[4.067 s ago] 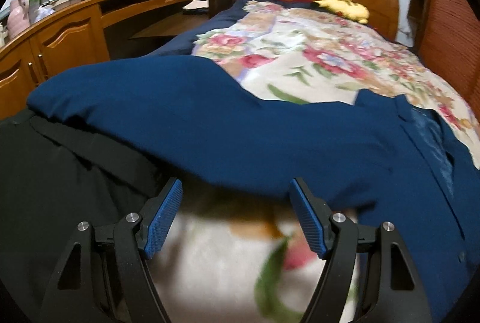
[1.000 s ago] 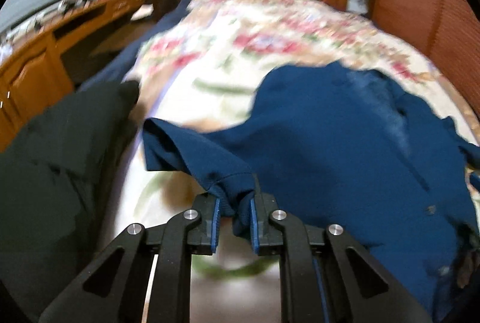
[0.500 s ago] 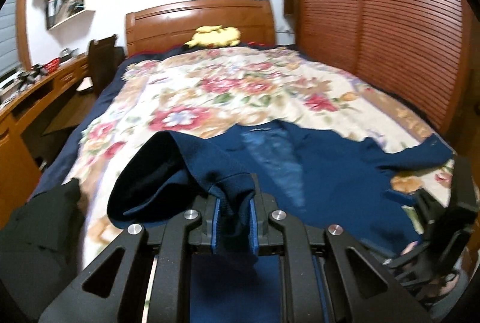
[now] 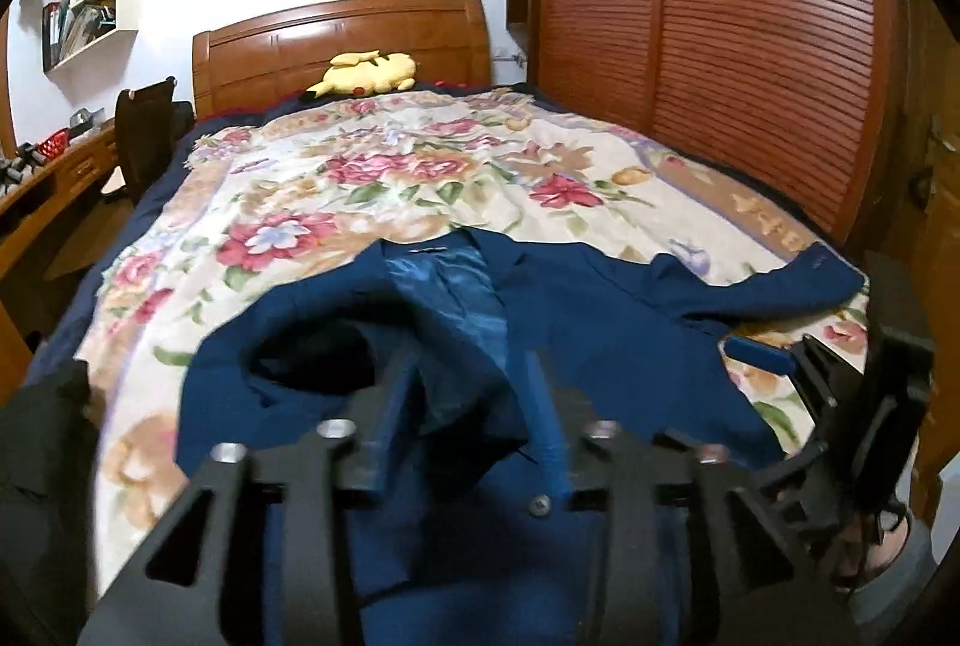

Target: Fold large clothes

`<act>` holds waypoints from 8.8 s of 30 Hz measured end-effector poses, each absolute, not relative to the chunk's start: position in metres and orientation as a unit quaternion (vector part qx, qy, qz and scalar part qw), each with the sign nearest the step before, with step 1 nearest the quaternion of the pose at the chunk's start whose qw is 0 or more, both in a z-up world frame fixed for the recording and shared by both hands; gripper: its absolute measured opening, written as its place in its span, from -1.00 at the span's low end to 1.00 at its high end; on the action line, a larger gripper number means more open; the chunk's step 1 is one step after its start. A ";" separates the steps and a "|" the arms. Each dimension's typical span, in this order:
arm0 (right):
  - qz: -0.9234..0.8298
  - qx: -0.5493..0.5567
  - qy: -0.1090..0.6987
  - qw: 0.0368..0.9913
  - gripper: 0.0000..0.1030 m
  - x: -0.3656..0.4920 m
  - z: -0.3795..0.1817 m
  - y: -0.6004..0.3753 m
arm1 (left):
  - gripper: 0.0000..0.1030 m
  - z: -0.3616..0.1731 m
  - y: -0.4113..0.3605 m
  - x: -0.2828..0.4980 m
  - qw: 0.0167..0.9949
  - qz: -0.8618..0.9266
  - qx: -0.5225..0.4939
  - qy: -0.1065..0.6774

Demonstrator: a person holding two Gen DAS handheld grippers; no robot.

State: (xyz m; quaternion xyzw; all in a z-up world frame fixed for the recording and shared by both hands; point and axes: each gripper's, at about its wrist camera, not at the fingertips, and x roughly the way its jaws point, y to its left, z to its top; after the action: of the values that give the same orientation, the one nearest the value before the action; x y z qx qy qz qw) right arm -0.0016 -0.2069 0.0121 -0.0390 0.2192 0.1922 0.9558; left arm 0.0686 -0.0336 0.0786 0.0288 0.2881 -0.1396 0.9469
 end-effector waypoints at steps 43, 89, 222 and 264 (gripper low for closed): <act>0.318 -0.094 0.271 0.903 -0.87 0.035 -0.012 -0.153 | 0.53 -0.015 0.057 0.045 0.951 -0.082 -0.032 0.295; 0.132 -0.140 0.287 0.938 0.06 -0.092 0.007 -0.202 | 0.53 -0.003 0.031 0.011 0.951 -0.141 0.006 0.274; -0.080 -0.025 0.333 0.939 -0.92 0.066 0.060 -0.427 | 0.98 -0.001 -0.046 0.019 0.950 -0.177 0.014 0.256; 0.246 -0.115 0.263 0.926 -0.37 0.017 0.096 -0.201 | 0.98 0.003 0.035 0.004 0.960 -0.117 -0.017 0.254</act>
State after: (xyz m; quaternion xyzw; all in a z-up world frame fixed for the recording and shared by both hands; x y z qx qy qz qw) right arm 0.0174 -0.2011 0.0960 -0.1147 0.2629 0.2458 0.9259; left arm 0.0043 0.0346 0.0030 -0.0167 0.2545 -0.1167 0.9599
